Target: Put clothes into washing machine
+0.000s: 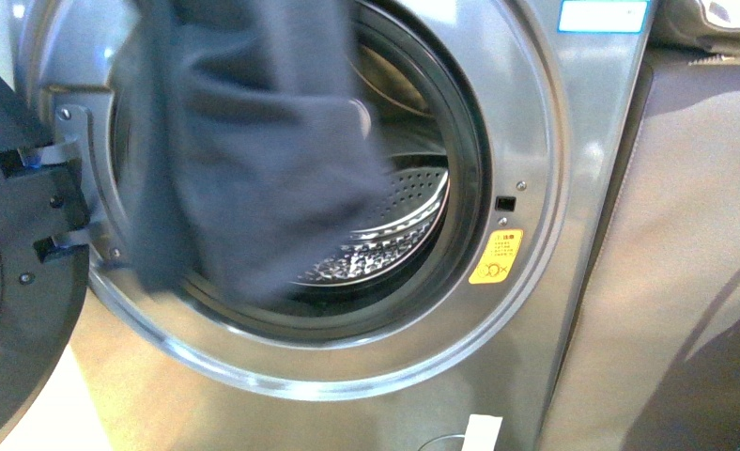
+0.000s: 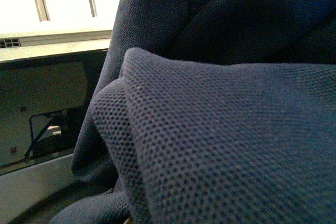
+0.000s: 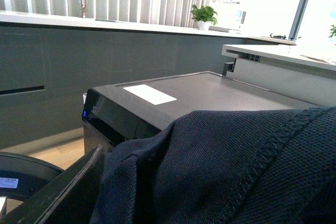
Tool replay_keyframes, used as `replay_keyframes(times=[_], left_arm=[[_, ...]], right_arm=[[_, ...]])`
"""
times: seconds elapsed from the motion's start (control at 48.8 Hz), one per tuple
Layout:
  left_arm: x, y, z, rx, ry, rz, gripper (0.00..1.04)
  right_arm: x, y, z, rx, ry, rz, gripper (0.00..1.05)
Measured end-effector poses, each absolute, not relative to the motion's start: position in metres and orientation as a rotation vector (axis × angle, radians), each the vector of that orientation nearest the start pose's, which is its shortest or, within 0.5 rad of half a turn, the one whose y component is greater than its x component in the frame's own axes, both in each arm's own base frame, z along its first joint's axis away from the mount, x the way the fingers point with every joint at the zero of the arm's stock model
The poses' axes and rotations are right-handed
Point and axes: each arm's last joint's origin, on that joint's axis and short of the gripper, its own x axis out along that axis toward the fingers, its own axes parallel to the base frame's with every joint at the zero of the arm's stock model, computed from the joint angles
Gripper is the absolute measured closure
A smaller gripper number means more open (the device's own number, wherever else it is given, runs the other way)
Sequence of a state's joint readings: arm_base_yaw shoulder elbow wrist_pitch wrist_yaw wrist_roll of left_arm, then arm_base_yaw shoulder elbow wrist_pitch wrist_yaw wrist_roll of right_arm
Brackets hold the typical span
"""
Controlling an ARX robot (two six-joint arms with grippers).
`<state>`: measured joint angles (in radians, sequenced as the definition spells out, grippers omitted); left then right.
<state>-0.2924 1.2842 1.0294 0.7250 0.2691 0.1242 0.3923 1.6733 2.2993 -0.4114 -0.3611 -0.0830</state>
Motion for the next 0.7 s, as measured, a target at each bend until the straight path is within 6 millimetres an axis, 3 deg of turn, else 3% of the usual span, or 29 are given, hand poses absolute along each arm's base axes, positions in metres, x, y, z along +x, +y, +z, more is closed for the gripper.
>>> replay_keyframes(times=[0.451,0.553,0.697], left_arm=[[0.271,-0.098,0.390,0.107,-0.490,-0.538,0.98],[0.273,-0.095,0.389,0.109,-0.485,-0.528,0.98],[0.274,-0.092,0.389,0.112,-0.480,-0.519,0.98]], right_arm=[[0.276,0.125,0.579,-0.074,-0.254,0.735,0.08],[0.266,0.128,0.579,0.011,-0.553,0.466,0.08],[0.236,0.125,0.558,0.067,-0.693,0.390,0.08]])
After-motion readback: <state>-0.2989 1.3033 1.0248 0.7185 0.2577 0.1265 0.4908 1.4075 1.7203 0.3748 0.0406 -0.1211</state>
